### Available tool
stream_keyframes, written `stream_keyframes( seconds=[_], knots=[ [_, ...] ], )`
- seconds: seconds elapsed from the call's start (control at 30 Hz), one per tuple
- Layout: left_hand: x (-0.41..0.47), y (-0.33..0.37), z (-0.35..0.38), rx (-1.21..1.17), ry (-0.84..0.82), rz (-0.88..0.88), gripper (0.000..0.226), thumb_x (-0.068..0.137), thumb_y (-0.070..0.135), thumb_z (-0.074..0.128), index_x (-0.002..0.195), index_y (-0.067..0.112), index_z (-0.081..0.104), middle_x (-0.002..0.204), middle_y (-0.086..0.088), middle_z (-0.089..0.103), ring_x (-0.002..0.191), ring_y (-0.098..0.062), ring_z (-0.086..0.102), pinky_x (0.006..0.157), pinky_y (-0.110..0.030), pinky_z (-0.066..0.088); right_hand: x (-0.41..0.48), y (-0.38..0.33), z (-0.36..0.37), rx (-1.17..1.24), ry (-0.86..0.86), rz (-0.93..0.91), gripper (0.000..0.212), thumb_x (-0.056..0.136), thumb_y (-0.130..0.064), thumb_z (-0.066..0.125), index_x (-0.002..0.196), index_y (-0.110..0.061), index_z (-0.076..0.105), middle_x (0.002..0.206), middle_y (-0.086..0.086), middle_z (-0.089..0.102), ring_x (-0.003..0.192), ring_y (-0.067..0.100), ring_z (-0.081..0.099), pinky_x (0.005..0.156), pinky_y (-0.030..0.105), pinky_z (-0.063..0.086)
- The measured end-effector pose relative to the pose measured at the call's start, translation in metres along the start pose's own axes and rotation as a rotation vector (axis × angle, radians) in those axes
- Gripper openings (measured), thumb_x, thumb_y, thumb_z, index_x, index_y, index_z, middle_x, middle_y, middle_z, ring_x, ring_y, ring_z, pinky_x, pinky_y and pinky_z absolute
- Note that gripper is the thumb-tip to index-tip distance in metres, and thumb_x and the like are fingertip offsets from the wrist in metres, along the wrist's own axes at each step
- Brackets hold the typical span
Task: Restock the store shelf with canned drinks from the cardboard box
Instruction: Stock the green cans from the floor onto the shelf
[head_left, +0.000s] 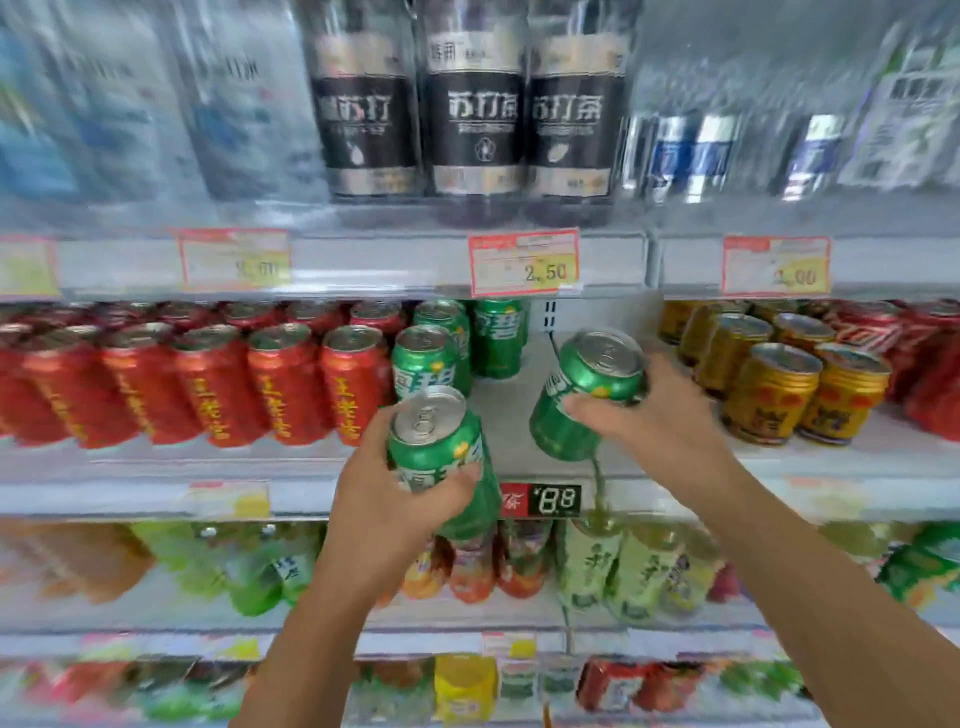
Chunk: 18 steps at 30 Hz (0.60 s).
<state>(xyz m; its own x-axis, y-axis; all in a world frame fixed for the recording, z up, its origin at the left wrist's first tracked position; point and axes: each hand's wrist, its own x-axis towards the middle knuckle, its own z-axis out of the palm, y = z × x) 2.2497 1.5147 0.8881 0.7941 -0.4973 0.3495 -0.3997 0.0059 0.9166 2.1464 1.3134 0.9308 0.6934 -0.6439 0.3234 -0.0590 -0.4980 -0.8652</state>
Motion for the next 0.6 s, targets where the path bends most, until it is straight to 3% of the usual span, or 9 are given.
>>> stream_keyframes(
  seconds=[0.13,0.27,0.4,0.6],
  knots=[
    [0.011,-0.015,-0.018,0.004,0.021,0.008,0.053,0.077,0.011,0.081,0.103,0.046,0.052,0.087,0.042,0.063,0.083,0.018,0.061,0.064,-0.002,0.045,0.039,0.001,0.037,-0.088,-0.114,-0.007,0.029,0.071,-0.031,0.081,0.089,-0.036,0.058,0.090,-0.023,0.062,0.083,-0.010,0.055,0.059,0.008,0.039],
    [0.018,-0.023,-0.025,-0.033,-0.007,-0.014,0.049,0.069,0.030,0.074,0.113,0.040,0.055,0.101,0.030,0.068,0.093,0.007,0.065,0.068,-0.008,0.049,0.064,0.009,0.059,-0.077,-0.124,0.011,0.041,0.072,-0.032,0.079,0.109,-0.025,0.062,0.098,-0.011,0.067,0.086,-0.002,0.060,0.049,0.003,0.038],
    [0.021,-0.036,-0.025,-0.024,-0.012,-0.023,0.060,0.066,0.047,0.073,0.123,0.037,0.054,0.105,0.020,0.070,0.095,0.001,0.067,0.073,-0.015,0.053,0.071,0.025,0.070,0.030,-0.081,0.050,0.077,0.063,-0.044,0.085,0.127,-0.020,0.048,0.112,-0.007,0.066,0.099,0.009,0.065,0.074,0.022,0.052],
    [0.026,-0.042,-0.022,0.050,-0.023,-0.016,0.051,0.062,0.057,0.068,0.109,0.040,0.057,0.098,0.021,0.069,0.089,0.001,0.067,0.073,-0.023,0.053,0.074,0.041,0.075,-0.111,-0.138,0.045,0.085,0.071,-0.038,0.082,0.139,-0.022,0.034,0.131,0.006,0.050,0.115,0.020,0.055,0.099,0.040,0.047]
  ],
)
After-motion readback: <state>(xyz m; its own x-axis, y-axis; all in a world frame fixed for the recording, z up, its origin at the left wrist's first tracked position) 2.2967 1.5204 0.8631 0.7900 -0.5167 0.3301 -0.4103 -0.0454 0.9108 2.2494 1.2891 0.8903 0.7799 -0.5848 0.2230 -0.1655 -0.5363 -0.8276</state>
